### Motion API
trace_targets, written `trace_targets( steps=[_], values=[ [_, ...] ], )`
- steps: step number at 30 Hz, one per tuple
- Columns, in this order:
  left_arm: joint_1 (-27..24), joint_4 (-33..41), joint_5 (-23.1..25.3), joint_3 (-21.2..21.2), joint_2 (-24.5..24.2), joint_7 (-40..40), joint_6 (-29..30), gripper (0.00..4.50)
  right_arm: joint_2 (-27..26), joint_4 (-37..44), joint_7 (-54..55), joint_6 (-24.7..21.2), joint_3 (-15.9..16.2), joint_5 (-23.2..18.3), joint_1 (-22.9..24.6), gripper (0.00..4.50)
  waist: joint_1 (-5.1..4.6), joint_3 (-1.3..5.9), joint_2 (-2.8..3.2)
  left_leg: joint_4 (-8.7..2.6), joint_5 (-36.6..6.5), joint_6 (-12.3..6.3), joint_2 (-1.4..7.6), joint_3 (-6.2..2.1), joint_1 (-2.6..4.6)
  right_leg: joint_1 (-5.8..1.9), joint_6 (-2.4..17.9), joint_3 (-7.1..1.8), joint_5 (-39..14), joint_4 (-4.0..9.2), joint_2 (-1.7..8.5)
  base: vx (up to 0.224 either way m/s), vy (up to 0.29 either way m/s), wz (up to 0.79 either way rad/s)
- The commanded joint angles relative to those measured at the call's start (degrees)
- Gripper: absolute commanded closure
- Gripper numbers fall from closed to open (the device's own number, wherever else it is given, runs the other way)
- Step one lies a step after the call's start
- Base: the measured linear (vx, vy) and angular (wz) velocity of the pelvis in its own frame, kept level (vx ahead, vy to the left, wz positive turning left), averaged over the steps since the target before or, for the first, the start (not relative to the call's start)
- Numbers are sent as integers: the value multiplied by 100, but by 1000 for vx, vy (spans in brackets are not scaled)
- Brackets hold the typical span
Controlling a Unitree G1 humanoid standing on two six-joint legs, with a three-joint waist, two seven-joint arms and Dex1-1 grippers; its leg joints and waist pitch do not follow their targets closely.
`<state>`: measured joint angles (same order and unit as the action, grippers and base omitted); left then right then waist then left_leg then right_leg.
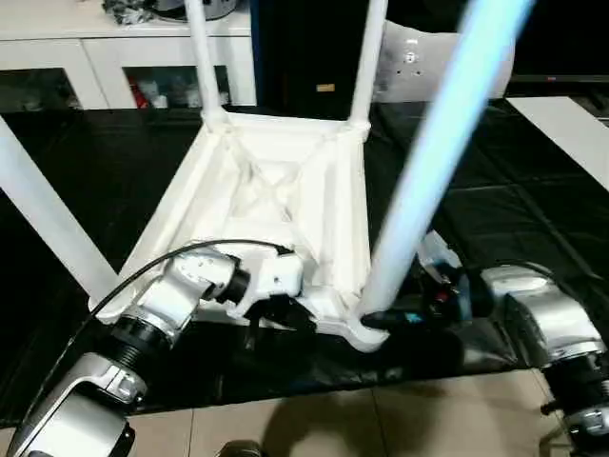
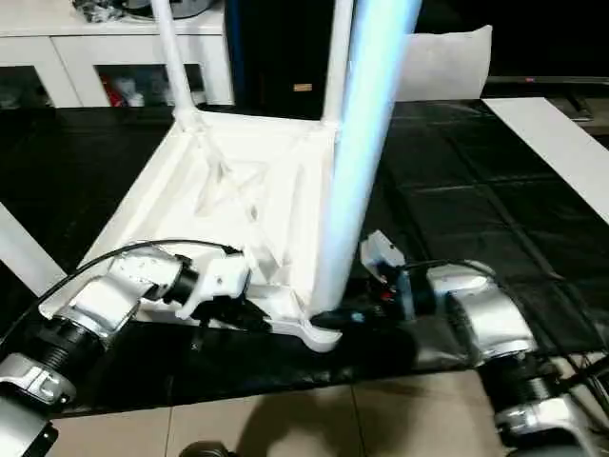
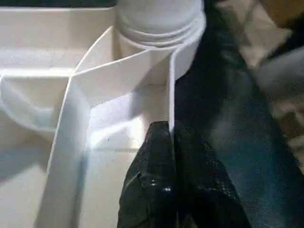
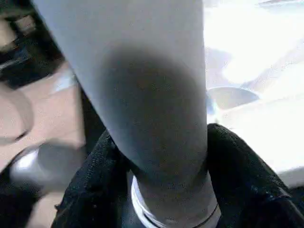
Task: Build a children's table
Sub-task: Rotate leg to tighten
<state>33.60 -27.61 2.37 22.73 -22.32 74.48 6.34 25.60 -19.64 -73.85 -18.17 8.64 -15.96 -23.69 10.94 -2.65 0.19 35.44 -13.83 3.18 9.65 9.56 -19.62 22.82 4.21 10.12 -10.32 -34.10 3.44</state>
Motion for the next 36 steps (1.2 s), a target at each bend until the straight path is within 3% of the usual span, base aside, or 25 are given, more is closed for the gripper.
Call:
trace_targets(
  steps=[1, 3, 4, 5, 6, 7, 9, 10, 11, 13, 15, 23, 25, 28, 31, 35, 36],
  values=[
    [22, 126, -45, 63, 336, -325, 369, 450, -298, -209, 889, -212, -158, 50, -230, 240, -53, 366, -31, -398, -140, -308, 394, -137, -36, -394, -271, -451, -2284, 606, 722, 0, 0, 0],
    [30, 146, -47, 16, 394, -463, 506, 450, -397, -283, 1163, -227, -209, 111, -283, 243, -159, 342, -35, -402, -344, -240, 340, -126, -18, -405, -542, -389, -2767, 724, 689, 0, 0, 0],
    [35, 200, -66, -139, 605, -907, 877, 450, -696, -481, 1967, -377, -369, 243, -449, 244, -187, 346, -41, -407, -354, -241, 350, -140, -23, -414, -587, -379, -2759, 724, 680, 0, 0, 0],
    [36, 208, -65, -170, 647, -1002, 946, 450, -753, -517, 2119, -411, -400, 266, -480, 245, -285, 335, -21, -421, -419, -190, 400, -165, -19, -400, -550, -352, -2695, 737, 676, 0, 0, 0],
    [33, 246, -55, -278, 820, -1349, 1198, 450, -963, -617, 2690, -574, -519, 343, -578, 246, -332, 334, -34, -422, -485, -166, 406, -187, -20, -424, -575, -322, -2729, 747, 684, 0, 0, 0],
    [30, 275, -46, -373, 978, -1650, 1409, 450, -1145, -706, 3201, -703, -624, 421, -660, 246, -425, 337, -8, -431, -573, -136, 432, -191, 9, -442, -539, -297, -2712, 776, 701, 0, 0, 0],
    [41, 277, 30, -483, 1166, -2088, 1632, 450, -1308, -740, 3570, -738, -690, 486, -690, 246, -540, 358, -11, -425, -545, -148, 415, -193, 28, -446, -435, -321, -2537, 784, 728, 0, 0, 0],
    [41, 277, 31, -485, 1168, -2095, 1636, 450, -1311, -740, 3575, -738, -691, 487, -690, 246, -557, 363, -16, -429, -475, -190, 404, -187, 2, -461, -393, -345, -2443, 758, 735, 0, 0, 0],
    [50, 270, 101, -646, 1476, -2713, 1876, 450, -1567, -899, 4147, -648, -813, 549, -748, 246, -547, 378, 2, -430, -324, -244, 430, -182, 16, -437, -254, -393, -2191, 717, 740, 0, 0, 0],
    [43, 304, 116, -693, 1681, -2968, 1976, 450, -1709, -1028, 4359, -365, -810, 606, -769, 246, -557, 394, -25, -427, -133, -312, 441, -178, -7, -445, -41, -427, -1858, 639, 745, 0, 0, 0],
    [38, 360, 99, -702, 1768, -3004, 2020, 450, -1745, -993, 4315, -233, -738, 697, -730, 180, -505, 417, -29, -413, 159, -493, 417, -159, -27, -465, 106, -474, -1462, 553, 747, 0, 0, 0],
    [-16, 467, 141, -506, 1476, -2650, 1799, 450, -1514, -775, 3940, 66, -738, 654, -595, 131, -373, 478, -11, -344, 820, -849, 466, -170, -71, -446, 392, -512, -242, 329, 747, 0, 0, 0],
    [-67, 497, 148, -411, 1257, -2336, 1607, 450, -1213, -687, 3442, 257, -706, 585, -504, 101, -352, 470, -6, -330, 739, -914, 465, -166, -77, -435, 371, -502, -289, 337, 738, 0, 0, 0],
    [-85, 495, 153, -343, 1087, -2085, 1487, 450, -962, -554, 2971, 279, -662, 532, -417, 90, -295, 450, 1, -345, 538, -889, 475, -157, -54, -425, 295, -490, -644, 390, 725, 0, 0, 0],
    [-80, 376, 163, -163, 722, -1457, 898, 450, -362, -370, 2064, 217, -471, 513, -301, 57, -220, 425, 8, -364, 333, -805, 479, -147, -42, -419, 139, -498, -1047, 451, 724, 0, 0, 0],
    [-108, 401, 106, -55, 551, -1035, 621, 450, -94, -304, 1637, 235, -373, 511, -279, 22, -158, 417, 1, -371, 140, -670, 466, -133, -37, -416, -26, -482, -1443, 502, 712, 0, 0, 0],
    [-125, 450, 31, 70, 365, -597, 335, 450, 212, -195, 1039, 298, -194, 487, -250, 22, -137, 417, -4, -368, 124, -669, 463, -142, -38, -413, -69, -477, -1483, 504, 702, 0, 0, 0]
  ],
)
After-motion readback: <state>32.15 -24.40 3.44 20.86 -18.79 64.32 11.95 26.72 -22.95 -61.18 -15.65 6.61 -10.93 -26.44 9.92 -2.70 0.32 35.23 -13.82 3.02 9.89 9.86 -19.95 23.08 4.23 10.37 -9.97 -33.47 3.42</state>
